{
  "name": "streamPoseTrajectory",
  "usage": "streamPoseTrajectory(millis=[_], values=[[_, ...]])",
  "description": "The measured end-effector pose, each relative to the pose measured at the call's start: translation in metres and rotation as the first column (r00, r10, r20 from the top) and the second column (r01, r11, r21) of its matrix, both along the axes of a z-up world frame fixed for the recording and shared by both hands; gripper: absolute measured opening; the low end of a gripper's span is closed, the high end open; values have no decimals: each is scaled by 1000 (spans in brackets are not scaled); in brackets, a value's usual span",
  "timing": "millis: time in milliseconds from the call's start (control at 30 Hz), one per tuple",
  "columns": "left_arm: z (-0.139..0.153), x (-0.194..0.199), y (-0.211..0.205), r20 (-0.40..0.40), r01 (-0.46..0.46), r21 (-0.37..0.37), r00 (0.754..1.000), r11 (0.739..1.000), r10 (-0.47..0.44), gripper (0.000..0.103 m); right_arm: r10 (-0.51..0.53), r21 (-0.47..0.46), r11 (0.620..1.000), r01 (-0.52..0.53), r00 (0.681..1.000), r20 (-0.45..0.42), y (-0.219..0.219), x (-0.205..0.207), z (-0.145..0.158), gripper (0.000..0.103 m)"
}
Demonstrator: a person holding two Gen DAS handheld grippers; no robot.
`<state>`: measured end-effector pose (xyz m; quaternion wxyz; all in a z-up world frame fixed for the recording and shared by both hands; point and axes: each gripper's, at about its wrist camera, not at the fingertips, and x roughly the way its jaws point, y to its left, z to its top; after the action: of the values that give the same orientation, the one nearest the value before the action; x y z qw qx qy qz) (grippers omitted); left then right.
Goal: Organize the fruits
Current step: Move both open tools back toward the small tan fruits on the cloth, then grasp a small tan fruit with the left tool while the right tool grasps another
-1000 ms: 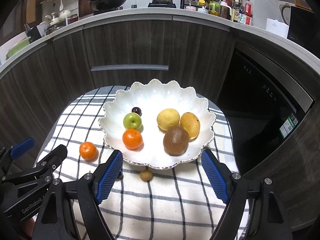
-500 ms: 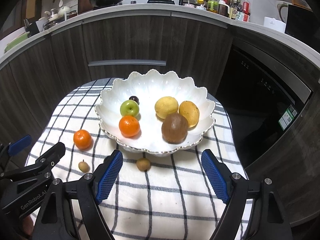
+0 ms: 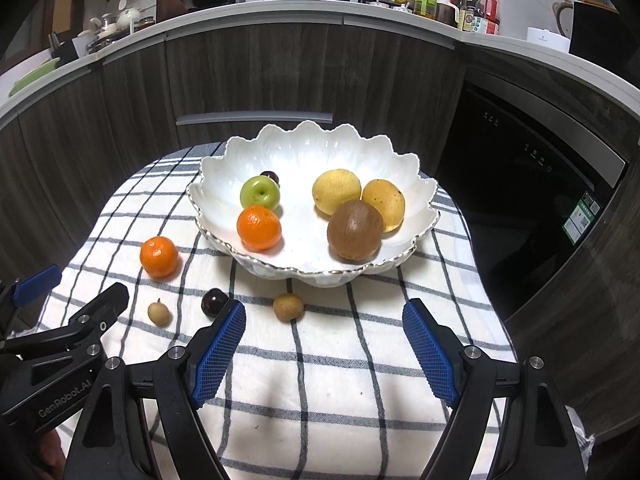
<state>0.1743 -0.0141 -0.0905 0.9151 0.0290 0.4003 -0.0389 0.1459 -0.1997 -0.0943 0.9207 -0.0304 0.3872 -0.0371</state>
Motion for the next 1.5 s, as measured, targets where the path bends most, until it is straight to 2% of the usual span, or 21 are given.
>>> streamPoseTrajectory(millis=[300,567,800,1267,1500], values=[[-22,4,-9,-17,14,30,1000,999,-14,85,-4,3,1000,4,1000,-10,-5,2,-18,81],[-44,19,-9,-45,19,52,999,998,-17,64,-5,6,1000,5,1000,-24,-2,11,-35,81],[-53,27,-9,-66,29,39,997,999,-26,57,4,12,1000,-3,999,-46,1,18,-46,82],[-68,34,-21,-119,72,30,991,997,-68,30,-16,41,999,19,996,-86,-7,24,-56,82],[-68,34,-23,-112,81,29,991,996,-77,24,-19,45,999,23,996,-89,-9,24,-56,82]])
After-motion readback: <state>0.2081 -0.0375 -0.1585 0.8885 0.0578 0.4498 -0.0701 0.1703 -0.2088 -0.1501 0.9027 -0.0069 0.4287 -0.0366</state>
